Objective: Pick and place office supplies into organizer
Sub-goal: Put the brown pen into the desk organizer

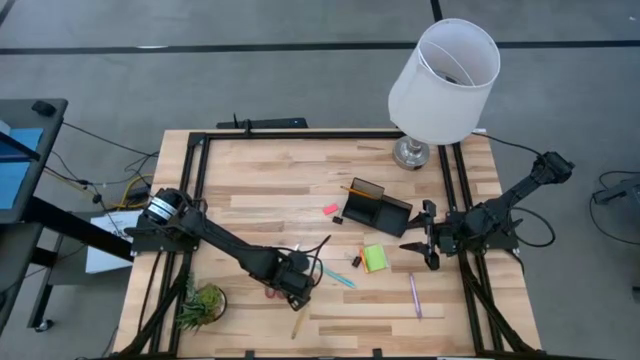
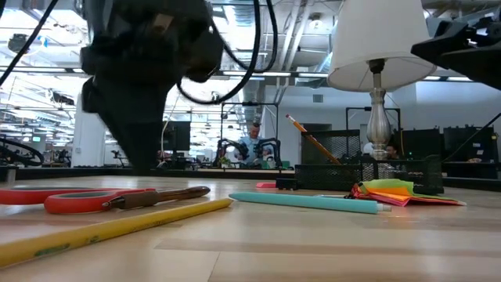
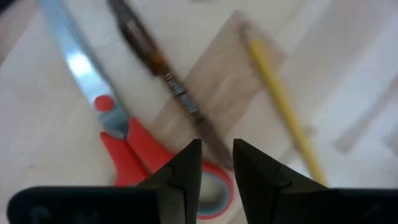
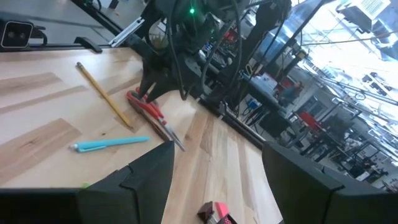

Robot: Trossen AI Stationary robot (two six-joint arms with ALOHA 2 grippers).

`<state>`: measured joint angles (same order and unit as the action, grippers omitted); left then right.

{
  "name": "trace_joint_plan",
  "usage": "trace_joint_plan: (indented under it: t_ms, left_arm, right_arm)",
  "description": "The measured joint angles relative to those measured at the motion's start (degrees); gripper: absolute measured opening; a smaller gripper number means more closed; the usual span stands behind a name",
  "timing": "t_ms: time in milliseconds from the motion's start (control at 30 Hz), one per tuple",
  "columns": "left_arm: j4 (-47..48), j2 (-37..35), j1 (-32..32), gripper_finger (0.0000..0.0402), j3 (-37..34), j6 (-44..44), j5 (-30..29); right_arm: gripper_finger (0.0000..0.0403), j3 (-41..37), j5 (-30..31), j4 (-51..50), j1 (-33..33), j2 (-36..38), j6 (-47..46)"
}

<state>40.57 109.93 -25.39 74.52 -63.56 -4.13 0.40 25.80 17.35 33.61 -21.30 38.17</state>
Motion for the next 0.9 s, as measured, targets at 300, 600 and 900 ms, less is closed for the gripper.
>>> trace_joint_plan:
  t_ms: [300, 600, 900]
  left_arm:
    - [-5.76, 0.04, 0.0, 0.0083, -2.73, -1.12, 0.71]
    - [-5.26, 0.04, 0.0, 0.0083, -2.73, -1.04, 0.86]
    - [-5.26, 1.04, 0.0, 0.0083, -2.71, -1.46, 0.86]
  right_arm:
    - [0.024, 0.0, -0.13, -0.23, 0.0, 0.0, 2.29]
    - [0.024, 0.0, -0.15, -0.22, 0.0, 0.0, 2.36]
    - [0.024, 0.0, -0.19, -0.19, 0.0, 0.0, 2.34]
